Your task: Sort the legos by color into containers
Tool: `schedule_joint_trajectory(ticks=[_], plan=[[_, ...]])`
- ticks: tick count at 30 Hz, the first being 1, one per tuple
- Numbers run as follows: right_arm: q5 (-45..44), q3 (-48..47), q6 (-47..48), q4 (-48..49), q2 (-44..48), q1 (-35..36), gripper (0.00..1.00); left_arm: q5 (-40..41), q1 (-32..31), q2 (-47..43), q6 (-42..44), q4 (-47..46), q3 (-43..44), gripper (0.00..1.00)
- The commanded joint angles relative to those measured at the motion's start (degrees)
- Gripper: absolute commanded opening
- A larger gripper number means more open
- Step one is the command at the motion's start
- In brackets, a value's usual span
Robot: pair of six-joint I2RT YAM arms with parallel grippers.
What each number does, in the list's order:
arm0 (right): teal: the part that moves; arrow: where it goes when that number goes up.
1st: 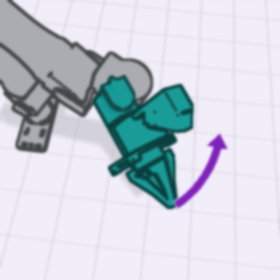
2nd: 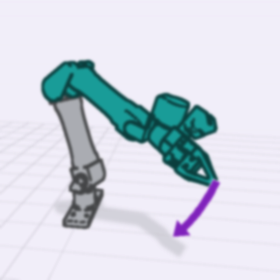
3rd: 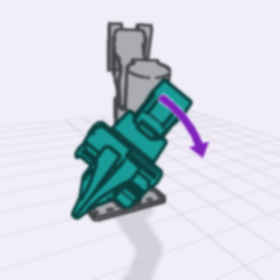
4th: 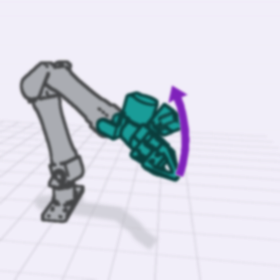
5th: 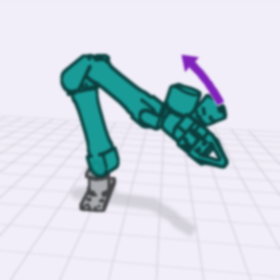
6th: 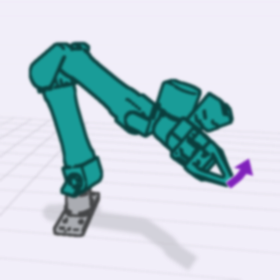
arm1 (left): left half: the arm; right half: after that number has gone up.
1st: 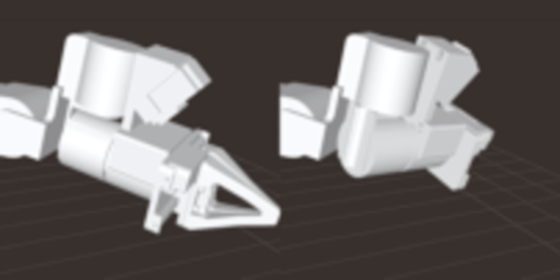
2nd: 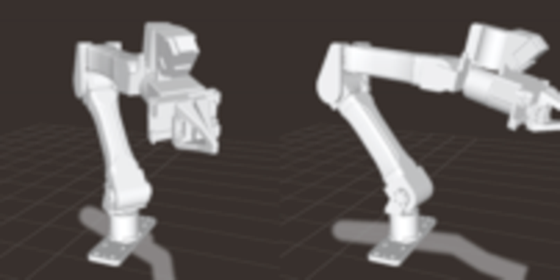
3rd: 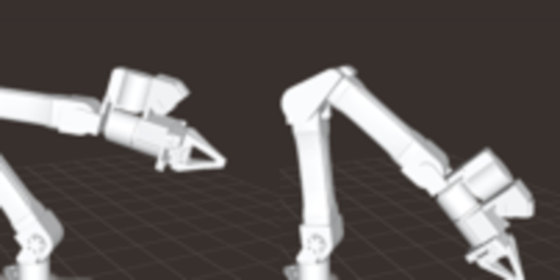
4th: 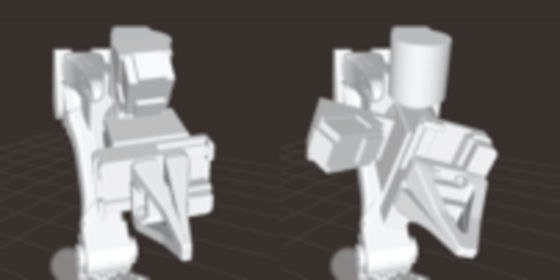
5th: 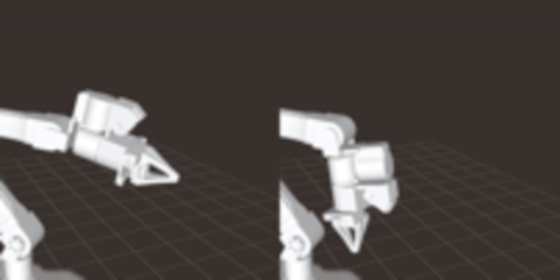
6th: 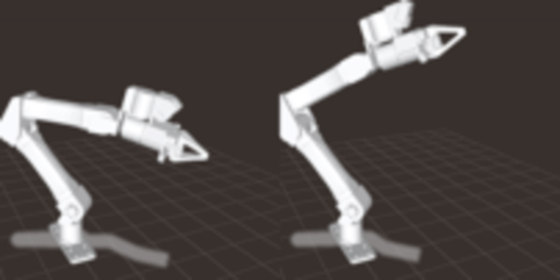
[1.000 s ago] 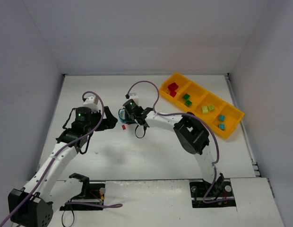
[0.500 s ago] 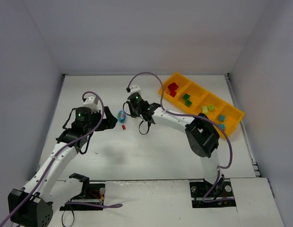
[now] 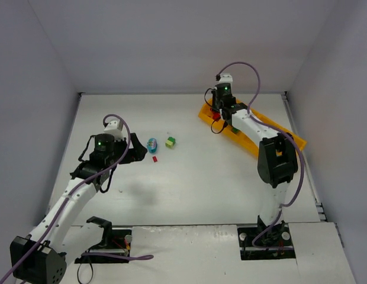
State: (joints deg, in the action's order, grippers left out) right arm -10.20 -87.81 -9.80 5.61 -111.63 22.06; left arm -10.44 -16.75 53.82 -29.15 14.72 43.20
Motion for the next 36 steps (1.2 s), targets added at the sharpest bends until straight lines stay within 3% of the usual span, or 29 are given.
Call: schedule_joint_trajectory(ticks=[1, 8, 14, 20, 28, 36], plan=[[-0.27, -5.52, 1.80, 2.30, -2.53, -2.19, 0.04, -0.11, 0.41, -0.65, -0.03, -2.59, 1.18, 0.81], [2.81, -11.59, 4.96, 2.30, -7.72, -5.01, 0.16, -0.11, 0.32, -0.74, 0.05, -2.50, 1.10, 0.81], [2.90, -11.69, 5.85, 2.22, -8.25, -5.54, 0.40, -0.20, 0.32, -0.91, 0.05, -2.50, 1.18, 0.81], [8.78, -6.24, 7.95, 4.50, -2.19, -3.70, 0.42, -0.11, 0.40, -1.18, 0.05, -2.50, 1.18, 0.81], [13.18, 5.97, 10.51, 6.26, 8.36, 7.72, 0.49, 0.24, 0.41, -1.44, 0.14, -2.50, 1.27, 0.81], [11.43, 12.04, 0.85, 8.71, 8.89, 21.25, 0.52, 0.33, 0.41, -1.35, -0.03, -2.42, 1.27, 0.81]])
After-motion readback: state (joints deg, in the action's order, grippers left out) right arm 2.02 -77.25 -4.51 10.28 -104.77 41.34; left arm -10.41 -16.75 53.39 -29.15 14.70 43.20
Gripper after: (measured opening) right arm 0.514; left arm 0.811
